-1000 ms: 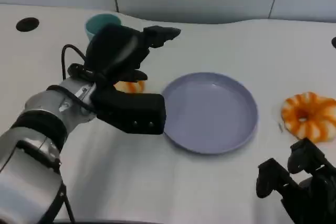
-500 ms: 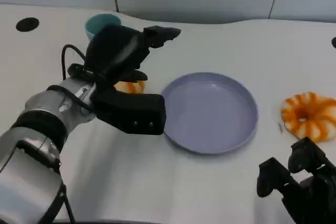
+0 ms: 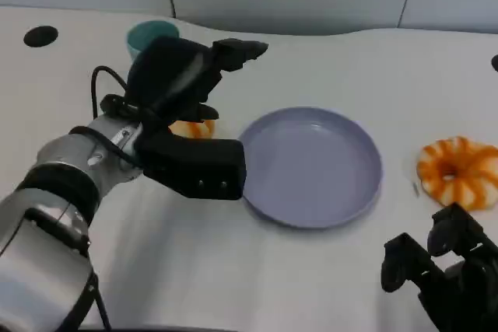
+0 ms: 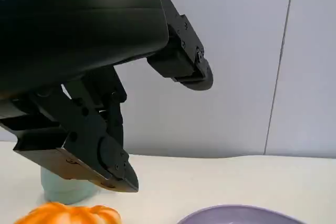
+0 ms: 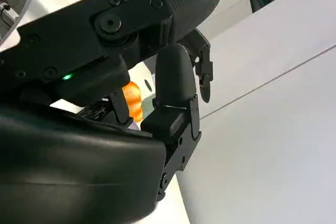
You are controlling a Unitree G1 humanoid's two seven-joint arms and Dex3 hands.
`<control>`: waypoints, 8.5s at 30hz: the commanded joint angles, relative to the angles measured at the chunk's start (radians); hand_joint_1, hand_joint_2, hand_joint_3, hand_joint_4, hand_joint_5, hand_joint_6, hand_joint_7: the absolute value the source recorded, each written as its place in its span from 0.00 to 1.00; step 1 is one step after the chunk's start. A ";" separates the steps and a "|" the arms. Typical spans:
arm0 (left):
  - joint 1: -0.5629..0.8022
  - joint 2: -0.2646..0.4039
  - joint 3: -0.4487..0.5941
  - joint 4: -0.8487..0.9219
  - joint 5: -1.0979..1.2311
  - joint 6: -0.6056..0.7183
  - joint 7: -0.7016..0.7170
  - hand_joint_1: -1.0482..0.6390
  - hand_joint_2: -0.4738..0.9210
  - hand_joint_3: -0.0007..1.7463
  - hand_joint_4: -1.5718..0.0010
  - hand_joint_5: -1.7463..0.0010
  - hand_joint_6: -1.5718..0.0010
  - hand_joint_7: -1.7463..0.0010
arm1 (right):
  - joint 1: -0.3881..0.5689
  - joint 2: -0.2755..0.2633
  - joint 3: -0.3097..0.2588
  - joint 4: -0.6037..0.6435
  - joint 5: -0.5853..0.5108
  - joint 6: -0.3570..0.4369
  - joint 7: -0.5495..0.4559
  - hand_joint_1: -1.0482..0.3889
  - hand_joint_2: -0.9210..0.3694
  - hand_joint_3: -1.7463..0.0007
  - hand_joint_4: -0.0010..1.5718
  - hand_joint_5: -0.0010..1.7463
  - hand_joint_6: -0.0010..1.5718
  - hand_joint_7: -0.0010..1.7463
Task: Grasp the bread from the table and place it into the plate.
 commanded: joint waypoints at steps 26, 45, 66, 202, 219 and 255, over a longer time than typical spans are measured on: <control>0.075 -0.044 0.066 0.018 -0.088 0.012 -0.040 0.84 0.76 0.00 0.30 0.53 0.08 1.00 | 0.000 -0.027 -0.045 0.043 0.014 -0.003 0.050 0.40 0.04 1.00 0.51 1.00 0.41 1.00; 0.126 -0.054 0.179 0.021 -0.232 -0.071 -0.188 0.88 0.80 0.00 0.37 0.33 0.07 1.00 | 0.004 -0.031 -0.060 0.051 0.008 -0.023 0.071 0.40 0.04 1.00 0.50 1.00 0.40 1.00; 0.128 -0.056 0.195 0.017 -0.225 -0.071 -0.198 0.88 0.81 0.00 0.39 0.30 0.07 1.00 | 0.003 -0.030 -0.061 0.052 0.007 -0.024 0.073 0.40 0.04 1.00 0.50 1.00 0.40 1.00; 0.034 0.029 0.302 0.048 -0.294 0.082 -0.609 0.26 0.83 0.00 0.71 0.86 0.67 0.99 | -0.066 -0.033 -0.059 0.109 -0.032 -0.001 0.030 0.44 0.03 1.00 0.48 1.00 0.38 1.00; -0.006 0.036 0.138 0.083 -0.125 0.230 -0.505 0.24 0.86 0.01 0.71 0.95 0.67 1.00 | -0.030 -0.015 -0.042 0.069 -0.029 -0.004 0.033 0.43 0.03 1.00 0.50 1.00 0.40 1.00; -0.008 0.008 -0.034 0.112 0.033 0.380 -0.426 0.17 0.94 0.00 0.71 1.00 0.73 1.00 | 0.058 -0.018 -0.016 -0.021 -0.011 0.017 0.033 0.40 0.05 1.00 0.50 1.00 0.41 1.00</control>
